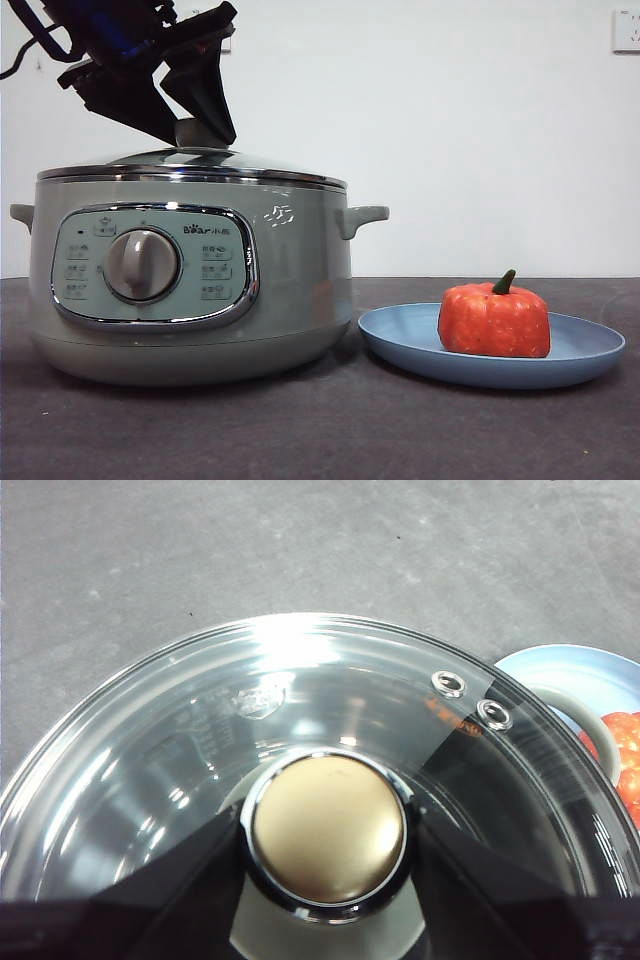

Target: Take the pumpkin out from the steamer,put the pumpkin in the blue plate,close the lid

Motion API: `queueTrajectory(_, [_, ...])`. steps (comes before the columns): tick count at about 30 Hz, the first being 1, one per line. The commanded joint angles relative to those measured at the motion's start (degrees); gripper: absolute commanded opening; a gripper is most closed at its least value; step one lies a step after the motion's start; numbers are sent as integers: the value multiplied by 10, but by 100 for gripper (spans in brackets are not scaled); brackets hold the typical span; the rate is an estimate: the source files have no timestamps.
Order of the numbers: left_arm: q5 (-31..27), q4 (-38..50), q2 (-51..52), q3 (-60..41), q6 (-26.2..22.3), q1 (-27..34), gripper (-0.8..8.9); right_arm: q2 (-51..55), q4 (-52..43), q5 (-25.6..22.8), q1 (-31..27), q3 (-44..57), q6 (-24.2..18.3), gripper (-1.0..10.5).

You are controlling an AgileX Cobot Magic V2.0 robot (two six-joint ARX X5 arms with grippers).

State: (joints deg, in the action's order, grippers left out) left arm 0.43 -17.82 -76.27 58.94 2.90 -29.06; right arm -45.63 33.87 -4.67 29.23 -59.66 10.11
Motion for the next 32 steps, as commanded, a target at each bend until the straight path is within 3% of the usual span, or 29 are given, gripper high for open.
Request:
queueTrajectory(1, [-1,9,-5,3,5,-2,-9,0,-2,-2,0,4,5,597])
queueTrajectory(5, [-4,-9,-5,3,3,-1,46,0,-2,-2,0,4,6,597])
queueTrajectory(8, [-3,-16,-5,3,3,-1,319,0,-2,-2,0,4,5,597])
queueTrajectory(10, [-3,-20,-5,3,3,-1,430,0,-2,-2,0,4,5,597])
queueTrajectory(19, [-4,-37,6,5,1,-1,440,0,0,-2,0,4,5,596])
queueTrajectory(30, [-1,-230,89,68,-1,-1,435,-1,41,-1,0,4,5,590])
queueTrajectory(32, [1,-255,110,79,-2,-2,379,-1,47,-1,0,4,5,497])
